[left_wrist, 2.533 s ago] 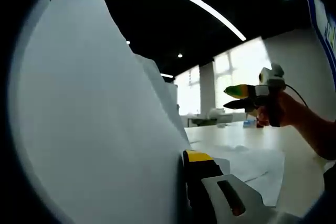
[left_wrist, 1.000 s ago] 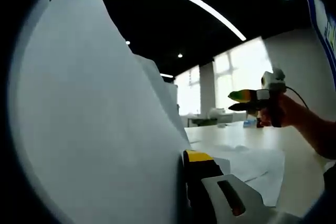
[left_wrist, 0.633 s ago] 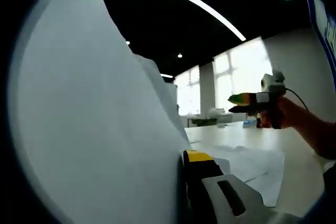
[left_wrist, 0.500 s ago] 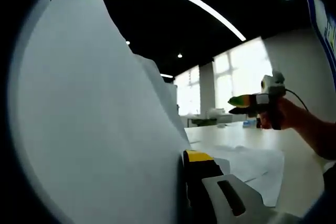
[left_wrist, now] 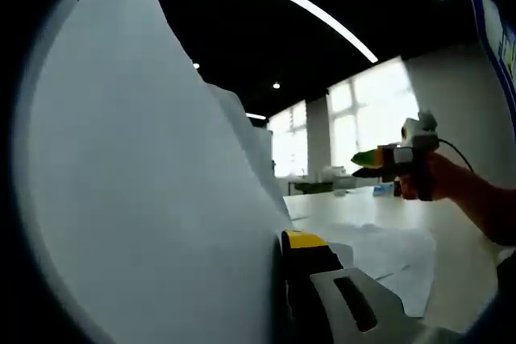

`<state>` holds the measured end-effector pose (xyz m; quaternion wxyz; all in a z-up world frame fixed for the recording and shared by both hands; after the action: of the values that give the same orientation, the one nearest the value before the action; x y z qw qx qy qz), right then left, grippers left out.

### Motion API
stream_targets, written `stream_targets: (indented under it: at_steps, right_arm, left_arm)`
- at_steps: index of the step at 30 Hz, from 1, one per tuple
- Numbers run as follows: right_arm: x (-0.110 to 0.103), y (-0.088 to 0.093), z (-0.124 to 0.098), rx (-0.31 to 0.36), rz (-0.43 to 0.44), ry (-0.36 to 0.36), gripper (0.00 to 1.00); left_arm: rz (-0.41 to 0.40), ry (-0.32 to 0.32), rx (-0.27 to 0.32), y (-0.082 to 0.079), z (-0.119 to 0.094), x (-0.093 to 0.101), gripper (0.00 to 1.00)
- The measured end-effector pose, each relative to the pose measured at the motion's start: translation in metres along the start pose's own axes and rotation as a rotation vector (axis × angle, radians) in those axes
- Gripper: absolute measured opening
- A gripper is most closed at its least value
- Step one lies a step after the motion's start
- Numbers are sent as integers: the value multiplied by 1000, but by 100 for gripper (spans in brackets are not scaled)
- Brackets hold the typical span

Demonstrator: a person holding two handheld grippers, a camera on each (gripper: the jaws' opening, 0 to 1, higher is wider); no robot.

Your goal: Organize the stack of printing papers by aligning and flattening the scattered papers on the table

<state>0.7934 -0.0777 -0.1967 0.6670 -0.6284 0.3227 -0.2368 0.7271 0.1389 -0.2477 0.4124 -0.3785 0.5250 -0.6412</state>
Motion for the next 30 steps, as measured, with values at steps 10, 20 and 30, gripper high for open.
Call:
stream_targets:
  at_steps: [10, 20, 30]
  right_arm:
    - [5, 4, -2, -9, 2, 10, 84]
    - [11, 6, -5, -23, -17, 31, 84]
    - [14, 8, -5, -28, -15, 34, 84]
  left_arm:
    - [0, 0, 0, 0, 0, 0, 10]
    - [1, -1, 0, 0, 0, 0, 10]
    - [1, -2, -1, 0, 0, 0, 10]
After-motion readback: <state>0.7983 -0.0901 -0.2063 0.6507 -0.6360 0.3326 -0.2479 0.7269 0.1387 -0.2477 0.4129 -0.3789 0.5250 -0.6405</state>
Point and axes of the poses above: the point that each gripper's makers call its tool centre point, and the gripper's own axes: z roughly forward along the fingers, x roughly to its right, y roughly out of its underside, the point moved 1 cm from there along -z, roughly backward along the fingers, and after that the axes turned 11 degrees about -y, right-handed, at the moved point
